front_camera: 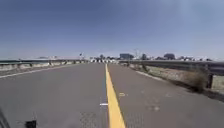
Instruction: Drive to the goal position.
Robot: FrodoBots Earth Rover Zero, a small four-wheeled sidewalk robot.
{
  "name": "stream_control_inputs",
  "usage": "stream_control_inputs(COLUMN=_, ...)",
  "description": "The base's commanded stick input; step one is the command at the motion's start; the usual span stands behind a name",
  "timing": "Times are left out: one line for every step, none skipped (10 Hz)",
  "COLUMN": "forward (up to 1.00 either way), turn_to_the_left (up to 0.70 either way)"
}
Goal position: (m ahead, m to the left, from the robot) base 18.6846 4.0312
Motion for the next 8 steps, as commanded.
stream_control_inputs(forward=1.00, turn_to_the_left=0.00)
stream_control_inputs(forward=1.00, turn_to_the_left=0.00)
stream_control_inputs(forward=1.00, turn_to_the_left=0.00)
stream_control_inputs(forward=1.00, turn_to_the_left=0.00)
stream_control_inputs(forward=1.00, turn_to_the_left=0.00)
stream_control_inputs(forward=1.00, turn_to_the_left=0.00)
stream_control_inputs(forward=1.00, turn_to_the_left=0.00)
stream_control_inputs(forward=1.00, turn_to_the_left=0.00)
